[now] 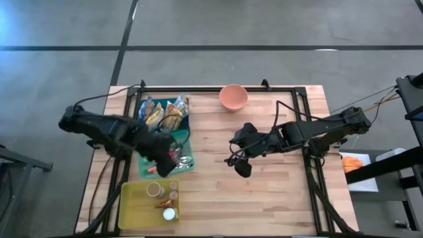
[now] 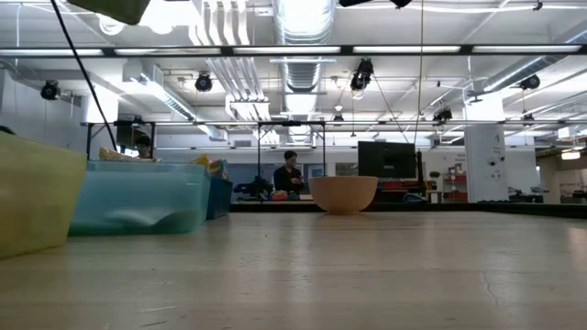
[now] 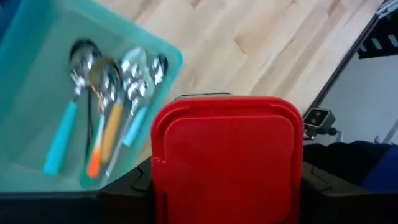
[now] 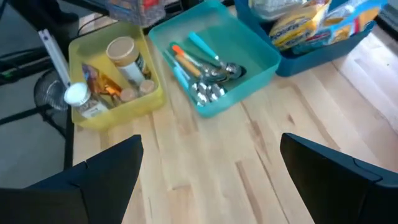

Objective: Pick & Place Food Item
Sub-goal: Put the red spice can into the yellow bin

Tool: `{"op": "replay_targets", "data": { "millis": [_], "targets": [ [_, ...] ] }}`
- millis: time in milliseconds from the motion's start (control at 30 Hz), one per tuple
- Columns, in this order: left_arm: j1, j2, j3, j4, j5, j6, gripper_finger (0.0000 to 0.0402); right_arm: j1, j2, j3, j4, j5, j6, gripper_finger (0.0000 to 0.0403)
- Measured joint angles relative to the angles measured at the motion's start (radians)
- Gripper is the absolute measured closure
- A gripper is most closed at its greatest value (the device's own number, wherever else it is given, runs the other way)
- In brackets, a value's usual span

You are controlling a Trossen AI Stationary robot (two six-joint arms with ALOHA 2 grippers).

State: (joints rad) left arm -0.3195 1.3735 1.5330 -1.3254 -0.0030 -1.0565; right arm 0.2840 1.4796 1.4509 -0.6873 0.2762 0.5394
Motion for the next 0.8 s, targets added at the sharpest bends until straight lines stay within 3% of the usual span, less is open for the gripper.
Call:
{"op": "replay_targets", "data": {
  "millis": [367, 633, 800],
  "targets": [
    [-0.289, 0.005, -0.001, -0.106, -0.113, -0.562, 0.0200, 0.003, 0.000, 0.000, -0.016, -0.050, -0.042, 0.0030],
    [-0.426, 0.004, -0.085, -0.118, -0.110, -0.952, 0.0200, 0.013, 0.000, 0.000, -0.030, -0.050, -0.077, 0.0030],
    [-0.459, 0.004, -0.195, -0.025, -0.057, -1.056, 0.0200, 0.013, 0.000, 0.000, -0.064, -0.050, -0.080, 0.0030]
  ]
}}
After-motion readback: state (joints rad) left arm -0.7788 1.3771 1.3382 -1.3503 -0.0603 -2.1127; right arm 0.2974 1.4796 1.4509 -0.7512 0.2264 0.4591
